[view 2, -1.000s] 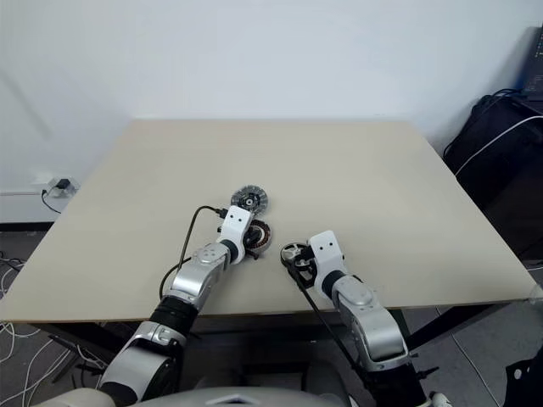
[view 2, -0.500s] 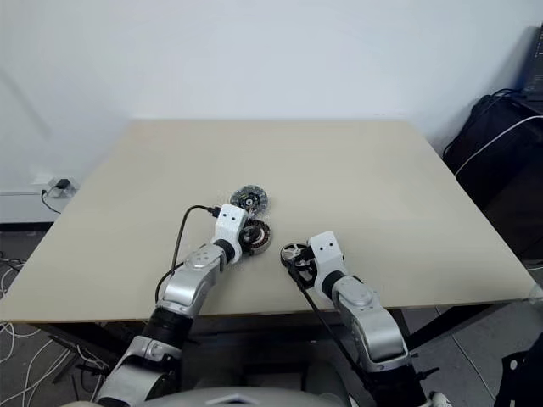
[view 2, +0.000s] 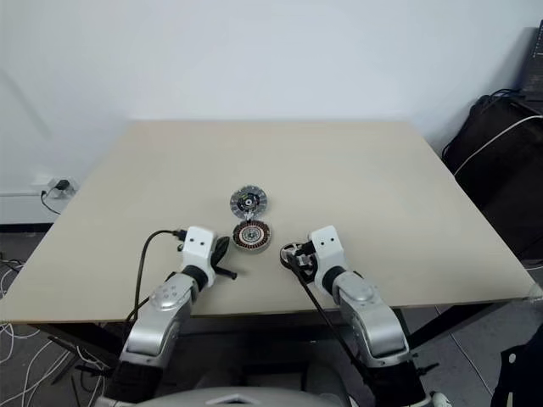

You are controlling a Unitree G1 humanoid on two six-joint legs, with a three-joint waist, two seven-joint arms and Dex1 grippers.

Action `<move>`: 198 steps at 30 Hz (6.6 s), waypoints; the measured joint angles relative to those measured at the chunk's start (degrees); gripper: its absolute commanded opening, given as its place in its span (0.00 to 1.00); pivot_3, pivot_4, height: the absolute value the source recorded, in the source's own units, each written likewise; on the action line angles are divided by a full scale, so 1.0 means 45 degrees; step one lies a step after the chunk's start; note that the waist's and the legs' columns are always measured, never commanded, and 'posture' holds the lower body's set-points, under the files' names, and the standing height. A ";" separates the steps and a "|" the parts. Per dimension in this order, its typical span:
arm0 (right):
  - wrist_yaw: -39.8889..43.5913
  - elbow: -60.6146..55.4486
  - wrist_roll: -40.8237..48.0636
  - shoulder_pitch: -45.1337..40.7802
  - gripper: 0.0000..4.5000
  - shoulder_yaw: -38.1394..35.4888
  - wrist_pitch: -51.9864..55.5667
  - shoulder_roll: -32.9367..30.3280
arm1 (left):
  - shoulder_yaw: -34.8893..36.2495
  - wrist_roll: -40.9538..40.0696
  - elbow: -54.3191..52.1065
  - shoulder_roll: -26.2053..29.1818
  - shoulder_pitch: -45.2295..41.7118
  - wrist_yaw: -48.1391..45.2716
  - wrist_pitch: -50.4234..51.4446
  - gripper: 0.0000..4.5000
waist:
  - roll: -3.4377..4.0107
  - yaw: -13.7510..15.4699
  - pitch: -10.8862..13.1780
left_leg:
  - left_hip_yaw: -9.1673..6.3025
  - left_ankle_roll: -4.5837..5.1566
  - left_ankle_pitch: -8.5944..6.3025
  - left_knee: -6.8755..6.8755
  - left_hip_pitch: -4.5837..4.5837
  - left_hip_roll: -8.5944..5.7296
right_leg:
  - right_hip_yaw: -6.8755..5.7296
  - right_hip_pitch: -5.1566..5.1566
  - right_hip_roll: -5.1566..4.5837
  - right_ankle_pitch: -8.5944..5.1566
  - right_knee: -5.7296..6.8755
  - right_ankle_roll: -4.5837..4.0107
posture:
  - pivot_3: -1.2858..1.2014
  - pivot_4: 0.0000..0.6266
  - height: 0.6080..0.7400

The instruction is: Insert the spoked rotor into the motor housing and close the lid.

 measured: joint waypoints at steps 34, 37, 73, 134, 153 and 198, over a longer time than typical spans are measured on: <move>0.0750 0.9058 -0.1672 -0.7383 0.01 0.2285 0.0196 0.2660 | -0.0592 0.0245 -0.0396 -0.0624 0.2233 0.0350 -0.1052 0.00 | 0.0038 -0.0197 0.0014 | 0.0006 -0.0036 0.0022 -0.0002 -0.0002 0.0004 | -0.0007 -0.0019 0.0002 0.0008 0.0033 0.0008 | 0.52 0.00 1.00; 0.0843 0.9505 -0.1772 -0.7605 0.01 0.2322 0.0128 0.2849 | -0.0616 0.0246 -0.0395 -0.0661 0.2245 0.0354 -0.1052 0.00 | 0.0042 -0.0201 0.0017 | 0.0007 -0.0035 0.0021 -0.0002 -0.0002 0.0005 | -0.0007 -0.0022 0.0002 0.0008 0.0036 0.0008 | 0.52 0.00 1.00; 0.1360 1.3345 -0.2731 -0.9236 0.01 0.1843 -0.1709 0.3471 | -0.0836 0.0238 -0.0394 -0.0874 0.2236 0.0417 -0.1044 0.00 | 0.0062 -0.0379 0.0031 | -0.0015 -0.0056 0.0033 -0.0001 0.0012 0.0009 | -0.0009 -0.0065 0.0000 -0.0011 0.0166 -0.0014 | 0.52 0.00 1.00; 0.3329 0.9919 -0.2981 -0.7944 0.22 0.2541 -0.2747 0.2855 | -0.0945 0.0244 -0.0383 -0.0818 0.2235 0.0305 -0.0774 0.00 | 0.0094 -0.0460 0.0070 | -0.0033 -0.0052 0.0030 -0.0004 0.0005 0.0009 | -0.0015 -0.0070 -0.0001 -0.0016 0.0163 -0.0014 | 0.52 0.00 1.00; 0.4909 1.0144 -0.3606 -0.8006 0.36 0.4260 -0.2249 0.2163 | -0.0952 0.0243 -0.0382 -0.0866 0.2274 0.0354 -0.0772 0.00 | 0.0086 -0.0455 0.0076 | -0.0032 -0.0055 0.0032 -0.0003 0.0007 0.0009 | -0.0019 -0.0071 0.0000 -0.0040 0.0167 -0.0055 | 0.52 0.00 1.00; 0.6095 0.5748 -0.3349 -0.5793 0.00 0.4509 0.0095 0.0502 | -0.1040 0.0239 -0.0286 -0.0879 0.2088 0.0271 -0.0778 0.00 | 0.0070 -0.0188 0.0089 | -0.0044 -0.0053 0.0030 -0.0004 -0.0002 0.0004 | -0.0031 -0.0073 -0.0001 -0.0059 0.0160 -0.0079 | 0.52 0.00 1.00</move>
